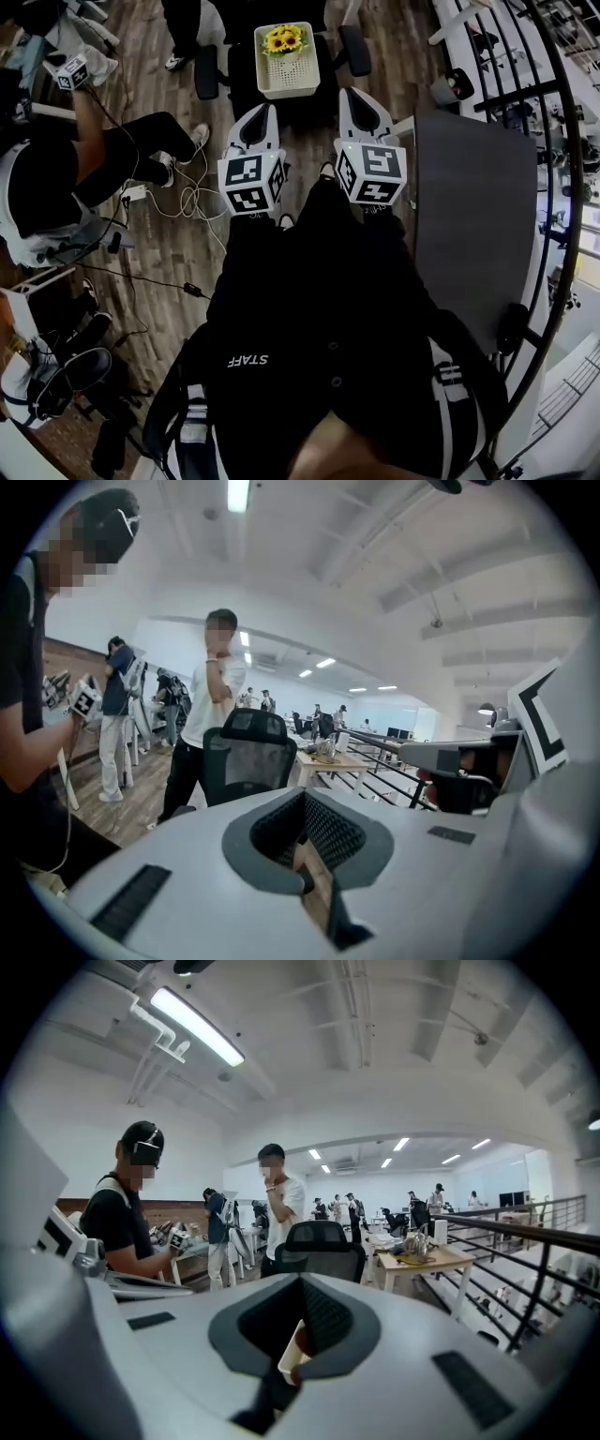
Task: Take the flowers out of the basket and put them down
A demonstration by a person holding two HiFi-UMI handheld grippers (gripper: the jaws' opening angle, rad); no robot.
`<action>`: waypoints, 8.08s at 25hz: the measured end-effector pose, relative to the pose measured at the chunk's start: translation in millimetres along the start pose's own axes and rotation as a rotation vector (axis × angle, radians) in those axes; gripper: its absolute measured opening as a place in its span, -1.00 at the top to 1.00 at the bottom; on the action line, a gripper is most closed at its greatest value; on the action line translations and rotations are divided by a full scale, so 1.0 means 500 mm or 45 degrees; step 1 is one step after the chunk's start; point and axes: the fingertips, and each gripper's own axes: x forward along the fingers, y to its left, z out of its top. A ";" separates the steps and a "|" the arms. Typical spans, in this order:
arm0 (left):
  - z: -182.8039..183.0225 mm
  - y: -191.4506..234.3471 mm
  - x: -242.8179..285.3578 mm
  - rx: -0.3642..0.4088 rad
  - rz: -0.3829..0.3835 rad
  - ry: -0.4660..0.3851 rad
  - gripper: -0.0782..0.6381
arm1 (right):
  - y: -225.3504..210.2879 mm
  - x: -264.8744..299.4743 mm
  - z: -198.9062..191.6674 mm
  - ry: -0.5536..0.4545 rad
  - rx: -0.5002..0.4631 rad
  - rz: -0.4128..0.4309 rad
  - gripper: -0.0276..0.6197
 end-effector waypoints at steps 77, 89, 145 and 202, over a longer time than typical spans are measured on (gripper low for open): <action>-0.830 0.402 1.195 -0.231 0.258 0.669 -0.16 | -0.377 1.014 -0.850 0.543 0.112 0.140 0.88; -0.869 0.446 1.289 -0.116 0.264 0.518 -0.60 | -0.399 1.058 -0.866 0.527 0.108 0.127 0.88; -0.789 0.436 1.375 0.100 0.114 0.360 -0.65 | -0.407 1.033 -0.858 0.478 0.104 0.156 0.88; -0.081 -0.651 0.636 0.561 -1.005 0.305 -0.65 | -0.693 -0.097 -0.135 0.050 0.378 -1.063 0.88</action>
